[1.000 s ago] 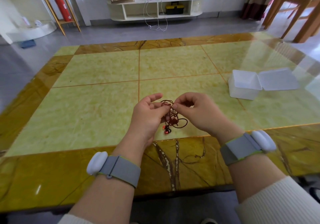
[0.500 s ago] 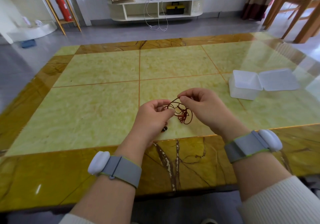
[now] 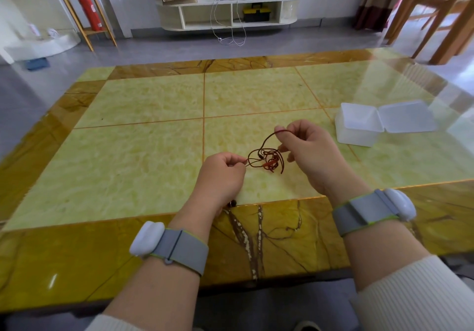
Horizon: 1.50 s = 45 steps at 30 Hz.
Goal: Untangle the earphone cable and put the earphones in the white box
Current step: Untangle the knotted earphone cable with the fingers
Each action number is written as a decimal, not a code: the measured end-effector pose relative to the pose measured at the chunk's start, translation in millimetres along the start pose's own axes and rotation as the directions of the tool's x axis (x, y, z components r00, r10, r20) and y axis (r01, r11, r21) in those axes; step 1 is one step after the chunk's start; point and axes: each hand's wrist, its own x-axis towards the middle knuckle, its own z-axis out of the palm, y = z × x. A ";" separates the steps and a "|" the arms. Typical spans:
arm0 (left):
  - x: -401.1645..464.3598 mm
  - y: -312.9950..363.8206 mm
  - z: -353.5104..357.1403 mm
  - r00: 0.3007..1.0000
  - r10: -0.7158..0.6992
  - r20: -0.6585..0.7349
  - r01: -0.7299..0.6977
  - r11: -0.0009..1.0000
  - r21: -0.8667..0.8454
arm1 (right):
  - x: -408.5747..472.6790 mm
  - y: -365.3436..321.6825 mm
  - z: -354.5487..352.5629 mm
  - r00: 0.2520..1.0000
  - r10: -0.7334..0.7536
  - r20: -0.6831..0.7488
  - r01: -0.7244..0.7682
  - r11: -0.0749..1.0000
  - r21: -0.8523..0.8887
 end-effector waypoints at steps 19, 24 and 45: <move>-1.2 -0.4 5.9 0.969 0.234 0.073 -0.245 0.930 0.275 | -3.7 -11.0 1.1 0.951 0.106 0.292 -0.213 0.905 0.368; 0.0 -2.4 7.2 0.979 0.203 0.028 -0.204 0.956 0.208 | -2.6 -11.0 -3.1 0.949 0.148 0.278 -0.259 0.869 0.421; -4.7 8.5 1.5 0.990 0.009 0.140 0.006 0.994 -0.105 | 4.6 -3.8 -10.6 0.941 0.339 0.004 -0.297 0.820 0.488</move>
